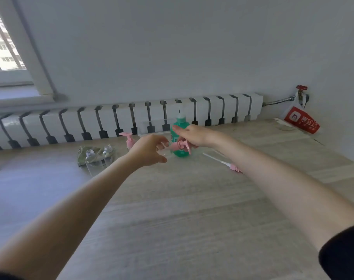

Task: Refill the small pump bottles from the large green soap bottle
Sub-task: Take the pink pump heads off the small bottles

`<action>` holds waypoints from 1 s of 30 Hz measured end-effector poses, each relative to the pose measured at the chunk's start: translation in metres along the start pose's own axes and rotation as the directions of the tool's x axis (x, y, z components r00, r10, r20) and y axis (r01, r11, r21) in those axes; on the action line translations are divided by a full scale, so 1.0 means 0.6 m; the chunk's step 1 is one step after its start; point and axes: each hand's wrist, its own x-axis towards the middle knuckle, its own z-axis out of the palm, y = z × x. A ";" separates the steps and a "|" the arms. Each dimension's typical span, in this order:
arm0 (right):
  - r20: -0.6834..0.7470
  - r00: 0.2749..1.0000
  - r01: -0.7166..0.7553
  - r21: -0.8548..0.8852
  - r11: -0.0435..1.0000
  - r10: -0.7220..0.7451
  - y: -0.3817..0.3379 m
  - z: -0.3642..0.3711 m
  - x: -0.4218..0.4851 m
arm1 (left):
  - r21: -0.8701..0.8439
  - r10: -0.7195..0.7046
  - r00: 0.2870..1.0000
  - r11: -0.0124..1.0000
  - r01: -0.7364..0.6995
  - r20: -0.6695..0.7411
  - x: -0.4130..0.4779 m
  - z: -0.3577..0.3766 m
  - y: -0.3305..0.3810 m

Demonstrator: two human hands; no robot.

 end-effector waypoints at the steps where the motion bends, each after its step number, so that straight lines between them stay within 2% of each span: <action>1: 0.020 0.999 -0.025 -0.045 0.999 0.026 0.003 0.002 0.003 | 0.010 0.010 1.000 1.000 -0.010 -0.007 0.000 0.000 0.003; 4: 0.059 0.995 0.083 -0.110 0.990 -0.077 0.020 0.012 0.004 | 0.053 0.004 1.000 0.999 -0.004 -0.006 0.000 -0.003 0.009; 8: -0.010 0.981 0.195 -0.069 0.978 -0.196 0.025 0.021 0.003 | 0.079 -0.023 0.999 0.997 0.020 0.036 -0.005 -0.002 0.018; 11: -0.013 0.997 0.077 -0.160 0.984 -0.080 0.026 0.027 0.013 | 0.090 -0.014 1.000 0.996 0.012 0.017 -0.004 0.001 0.020; 14: 0.105 0.988 -0.115 0.040 0.993 0.110 0.029 0.016 0.012 | 0.086 0.001 1.000 0.996 0.000 -0.010 0.000 0.002 0.017; 17: 0.139 0.990 -0.034 0.076 0.997 0.023 0.040 0.012 0.003 | 0.114 0.029 1.000 0.993 -0.030 0.007 0.005 0.004 0.018; 20: 0.046 0.998 0.046 -0.027 0.999 -0.044 0.047 0.016 0.000 | 0.077 0.028 0.998 0.997 -0.033 0.064 0.017 0.011 0.018; 22: -0.047 0.994 0.085 -0.163 0.983 -0.094 0.048 0.017 -0.002 | 0.063 0.006 0.990 0.998 -0.015 0.137 0.026 0.016 0.023; 26: -0.170 0.933 0.189 -0.521 0.832 -0.318 0.058 0.011 -0.009 | 0.007 -0.062 0.952 0.998 0.063 0.300 0.042 0.025 0.029; 28: -0.224 0.895 0.213 -0.542 0.813 -0.385 0.080 0.001 -0.013 | 0.002 -0.113 0.910 0.992 0.123 0.400 0.046 0.023 0.024; 30: -0.282 0.889 0.181 -0.506 0.843 -0.360 0.111 -0.015 -0.018 | -0.008 -0.148 0.881 0.985 0.170 0.450 0.047 0.022 0.020</action>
